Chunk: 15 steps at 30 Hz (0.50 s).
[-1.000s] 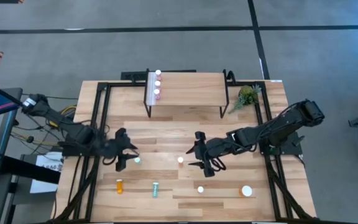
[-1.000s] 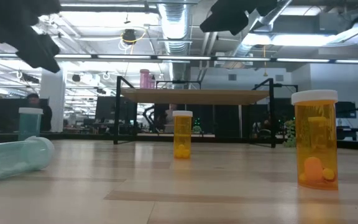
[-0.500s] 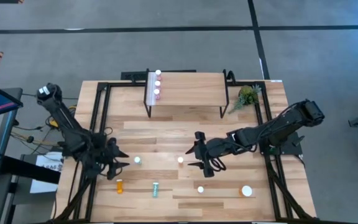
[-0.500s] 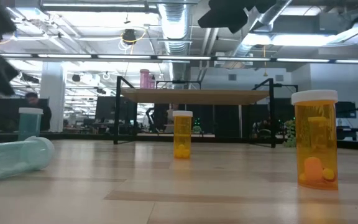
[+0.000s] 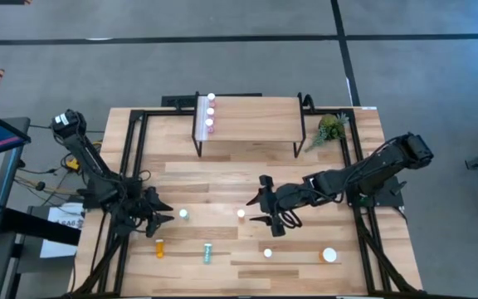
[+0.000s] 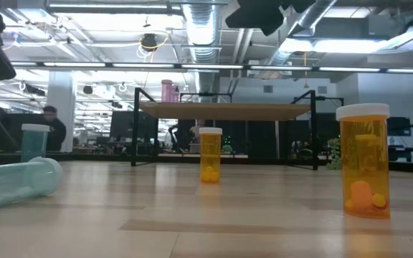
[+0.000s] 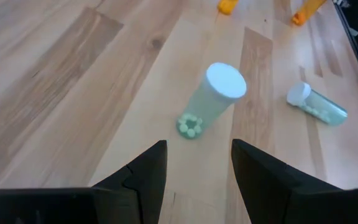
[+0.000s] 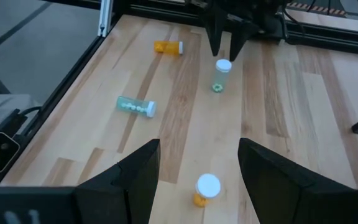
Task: Pick and place medicine bottles onto shelf by color
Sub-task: Put the top green pill bottle on the shelf
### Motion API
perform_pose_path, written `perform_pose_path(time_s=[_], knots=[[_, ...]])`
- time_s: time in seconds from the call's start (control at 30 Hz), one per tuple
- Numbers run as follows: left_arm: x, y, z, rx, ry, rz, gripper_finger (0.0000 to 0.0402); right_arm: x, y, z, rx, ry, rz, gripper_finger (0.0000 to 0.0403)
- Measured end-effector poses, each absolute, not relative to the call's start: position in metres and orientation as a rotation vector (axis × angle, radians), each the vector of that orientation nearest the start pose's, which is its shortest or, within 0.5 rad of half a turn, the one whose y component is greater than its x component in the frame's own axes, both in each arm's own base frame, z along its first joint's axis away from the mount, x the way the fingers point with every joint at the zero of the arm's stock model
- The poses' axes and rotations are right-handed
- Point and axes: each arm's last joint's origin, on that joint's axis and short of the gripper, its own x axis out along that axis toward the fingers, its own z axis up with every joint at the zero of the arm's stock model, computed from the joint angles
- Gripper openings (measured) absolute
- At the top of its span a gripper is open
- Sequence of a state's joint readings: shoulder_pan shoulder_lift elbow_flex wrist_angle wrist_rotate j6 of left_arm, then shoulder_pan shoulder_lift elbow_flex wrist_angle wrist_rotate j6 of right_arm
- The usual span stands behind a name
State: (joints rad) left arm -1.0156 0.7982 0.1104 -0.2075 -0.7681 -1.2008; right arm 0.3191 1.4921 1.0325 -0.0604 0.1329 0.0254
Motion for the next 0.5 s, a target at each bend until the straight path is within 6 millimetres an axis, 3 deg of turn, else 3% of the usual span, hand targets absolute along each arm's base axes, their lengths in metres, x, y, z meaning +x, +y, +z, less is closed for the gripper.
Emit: perform_pose_path(time_s=[0.27,0.5], knots=[[0.0794,-0.0877,0.1079,-0.435,0.522,0.115,0.0173,0.3151,0.0981,0.2655,-0.087,0.491,0.171,0.0240],[0.0796,-0.0873,0.1079,-0.429,0.518,0.120,0.0232,0.3154,0.0975,0.2655,-0.086,0.490,0.169,0.0240]])
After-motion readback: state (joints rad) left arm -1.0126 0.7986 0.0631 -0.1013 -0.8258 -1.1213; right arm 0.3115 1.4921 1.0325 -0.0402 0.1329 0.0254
